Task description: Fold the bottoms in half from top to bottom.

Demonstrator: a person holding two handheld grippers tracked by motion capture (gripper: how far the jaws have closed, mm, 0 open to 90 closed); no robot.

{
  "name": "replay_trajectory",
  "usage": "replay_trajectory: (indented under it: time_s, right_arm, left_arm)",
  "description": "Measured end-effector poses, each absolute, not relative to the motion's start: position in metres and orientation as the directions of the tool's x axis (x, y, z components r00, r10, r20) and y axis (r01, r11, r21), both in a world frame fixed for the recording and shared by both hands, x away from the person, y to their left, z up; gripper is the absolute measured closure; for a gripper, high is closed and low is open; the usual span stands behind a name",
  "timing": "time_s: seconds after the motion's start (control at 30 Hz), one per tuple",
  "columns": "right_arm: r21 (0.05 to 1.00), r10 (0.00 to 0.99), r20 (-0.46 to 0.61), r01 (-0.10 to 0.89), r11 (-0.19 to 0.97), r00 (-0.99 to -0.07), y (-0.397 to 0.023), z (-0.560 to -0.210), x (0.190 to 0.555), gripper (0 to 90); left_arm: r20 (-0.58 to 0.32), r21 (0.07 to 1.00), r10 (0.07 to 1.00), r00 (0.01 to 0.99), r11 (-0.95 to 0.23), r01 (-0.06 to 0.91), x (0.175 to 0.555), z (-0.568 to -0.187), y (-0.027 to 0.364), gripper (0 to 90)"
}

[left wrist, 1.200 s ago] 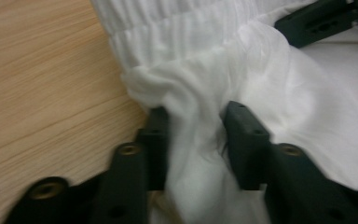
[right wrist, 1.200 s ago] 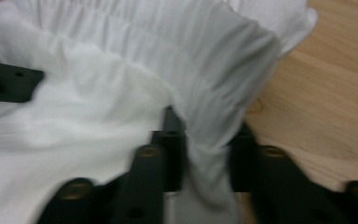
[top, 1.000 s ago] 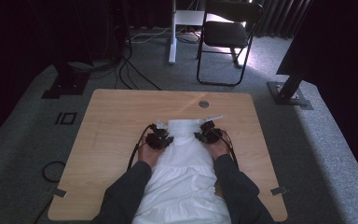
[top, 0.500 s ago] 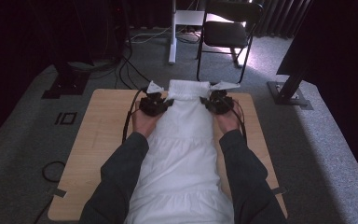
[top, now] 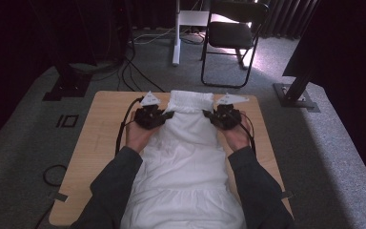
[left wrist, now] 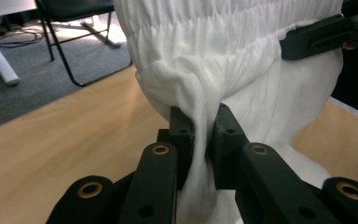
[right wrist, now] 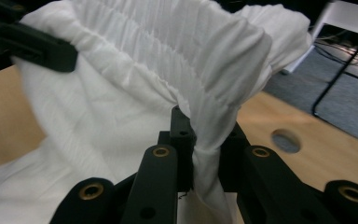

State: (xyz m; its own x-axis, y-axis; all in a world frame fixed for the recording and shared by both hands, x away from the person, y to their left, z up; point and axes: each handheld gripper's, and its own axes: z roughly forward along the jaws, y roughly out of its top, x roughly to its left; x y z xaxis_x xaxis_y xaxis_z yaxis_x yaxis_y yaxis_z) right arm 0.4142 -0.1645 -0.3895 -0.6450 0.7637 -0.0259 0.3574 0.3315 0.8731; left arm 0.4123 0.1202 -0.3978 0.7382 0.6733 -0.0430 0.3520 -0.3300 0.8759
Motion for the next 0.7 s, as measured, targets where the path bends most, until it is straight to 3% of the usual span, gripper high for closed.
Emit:
replay_trajectory:
  time_s: [0.37, 0.57, 0.7]
  right_arm:
    - [0.851, 0.693, 0.026, 0.380, 0.363, -0.720, -0.163, -0.436, 0.344, 80.5]
    - [0.758, 0.659, 0.038, 0.451, 0.471, -0.751, -0.155, -0.494, 0.313, 79.4]
    - [0.706, 0.665, 0.054, 0.500, 0.502, -0.745, -0.149, -0.521, 0.312, 79.1]
  left_arm:
    - [-0.049, 0.842, 0.623, 0.781, -0.394, 0.367, 0.334, -0.450, 0.133, 81.0]
    - [-0.077, 0.690, 0.604, 0.793, -0.542, 0.480, 0.309, -0.518, 0.126, 79.8]
    - [-0.037, 0.626, 0.606, 0.795, -0.606, 0.491, 0.313, -0.535, 0.118, 79.8]
